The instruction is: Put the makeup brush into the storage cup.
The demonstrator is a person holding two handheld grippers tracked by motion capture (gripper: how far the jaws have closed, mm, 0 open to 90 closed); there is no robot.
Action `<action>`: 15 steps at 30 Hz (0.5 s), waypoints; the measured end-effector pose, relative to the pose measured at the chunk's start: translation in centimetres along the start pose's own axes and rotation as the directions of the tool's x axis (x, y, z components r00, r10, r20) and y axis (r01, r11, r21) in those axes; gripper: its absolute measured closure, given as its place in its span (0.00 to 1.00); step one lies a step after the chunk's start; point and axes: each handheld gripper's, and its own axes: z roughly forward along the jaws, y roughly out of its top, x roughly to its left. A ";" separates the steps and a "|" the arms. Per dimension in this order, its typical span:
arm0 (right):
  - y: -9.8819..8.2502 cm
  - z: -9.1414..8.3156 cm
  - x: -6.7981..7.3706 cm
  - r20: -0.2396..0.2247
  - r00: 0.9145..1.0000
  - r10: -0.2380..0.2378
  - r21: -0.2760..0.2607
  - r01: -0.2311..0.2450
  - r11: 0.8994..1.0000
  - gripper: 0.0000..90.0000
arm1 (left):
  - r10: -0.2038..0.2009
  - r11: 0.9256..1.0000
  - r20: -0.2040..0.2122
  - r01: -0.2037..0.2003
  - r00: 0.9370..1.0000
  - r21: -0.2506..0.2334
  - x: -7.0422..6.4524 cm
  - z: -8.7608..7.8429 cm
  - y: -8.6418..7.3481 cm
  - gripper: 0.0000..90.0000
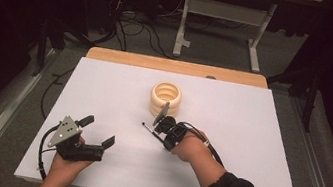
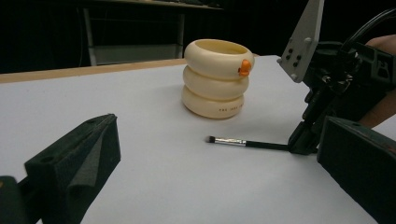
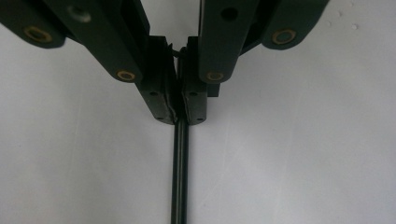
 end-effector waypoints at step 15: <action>-0.3 -0.6 -0.2 0.007 1.000 -0.004 0.005 0.004 1.000 0.96 | -0.007 1.000 -0.002 0.007 1.000 -0.004 0.1 0.0 0.0 0.00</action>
